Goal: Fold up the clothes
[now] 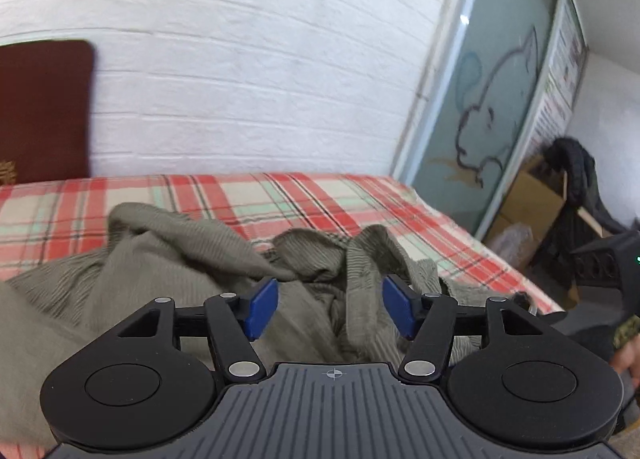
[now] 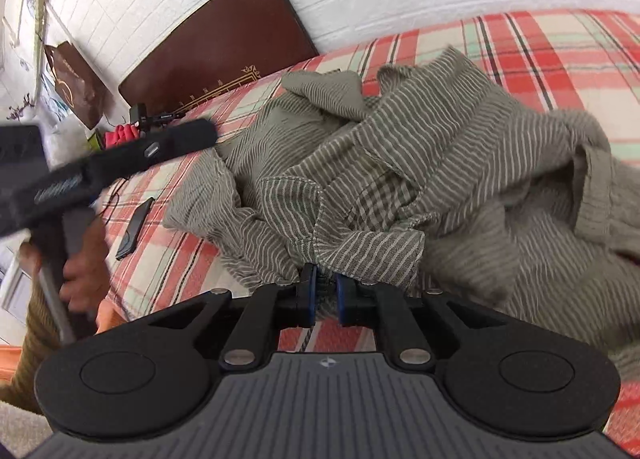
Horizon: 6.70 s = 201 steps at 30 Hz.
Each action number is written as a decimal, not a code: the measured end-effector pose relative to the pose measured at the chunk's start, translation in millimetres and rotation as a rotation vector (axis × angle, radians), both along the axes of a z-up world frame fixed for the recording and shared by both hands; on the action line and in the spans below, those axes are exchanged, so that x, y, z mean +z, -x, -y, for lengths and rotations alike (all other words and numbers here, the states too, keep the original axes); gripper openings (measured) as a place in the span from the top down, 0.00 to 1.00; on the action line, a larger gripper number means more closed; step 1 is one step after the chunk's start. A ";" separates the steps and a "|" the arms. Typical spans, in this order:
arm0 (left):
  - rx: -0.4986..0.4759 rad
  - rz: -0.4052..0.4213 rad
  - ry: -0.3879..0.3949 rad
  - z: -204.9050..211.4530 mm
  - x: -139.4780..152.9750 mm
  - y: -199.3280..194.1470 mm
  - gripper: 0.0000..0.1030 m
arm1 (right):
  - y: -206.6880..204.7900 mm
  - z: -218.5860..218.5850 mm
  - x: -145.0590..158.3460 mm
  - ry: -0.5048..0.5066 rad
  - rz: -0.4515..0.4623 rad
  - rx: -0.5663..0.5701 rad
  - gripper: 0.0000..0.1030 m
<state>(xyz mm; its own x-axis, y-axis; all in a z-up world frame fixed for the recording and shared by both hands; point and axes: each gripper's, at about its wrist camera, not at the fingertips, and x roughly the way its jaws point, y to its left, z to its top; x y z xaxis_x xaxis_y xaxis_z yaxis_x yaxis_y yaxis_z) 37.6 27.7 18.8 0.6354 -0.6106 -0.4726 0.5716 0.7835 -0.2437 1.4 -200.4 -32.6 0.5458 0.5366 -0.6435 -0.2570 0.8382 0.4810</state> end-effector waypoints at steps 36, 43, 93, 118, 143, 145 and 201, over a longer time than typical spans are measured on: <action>0.019 -0.088 0.047 75.5 63.8 -113.8 0.95 | 1.6 26.2 49.8 -0.051 0.208 -0.013 0.89; 0.237 0.061 0.108 14.1 133.9 -106.0 0.95 | -15.0 3.6 130.4 0.022 0.466 0.068 0.90; 0.541 -0.184 -0.406 -60.1 -8.1 -131.1 0.36 | -145.3 34.6 25.7 0.146 0.092 -0.126 0.43; 0.265 -0.262 -0.474 -73.3 -48.2 -39.2 0.58 | -105.6 -84.5 36.9 0.130 0.199 0.287 0.35; 0.058 -0.173 -0.137 -23.3 -2.7 40.9 0.44 | -60.6 -20.9 45.0 -0.186 0.044 0.129 0.98; 0.122 -0.149 -0.110 -32.8 2.8 38.9 0.42 | -49.2 12.6 59.3 -0.185 0.111 0.048 0.98; 0.333 -0.077 0.000 -63.2 15.3 9.5 0.99 | -20.7 -110.3 24.1 0.280 0.515 0.356 0.25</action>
<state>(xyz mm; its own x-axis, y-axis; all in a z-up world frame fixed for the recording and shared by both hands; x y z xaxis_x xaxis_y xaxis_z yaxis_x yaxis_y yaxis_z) 28.1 91.0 34.2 0.7625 -0.3757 -0.5267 0.2648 0.9240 -0.2758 22.1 -90.1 -8.5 0.6406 0.5912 -0.4901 -0.6776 0.7354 0.0015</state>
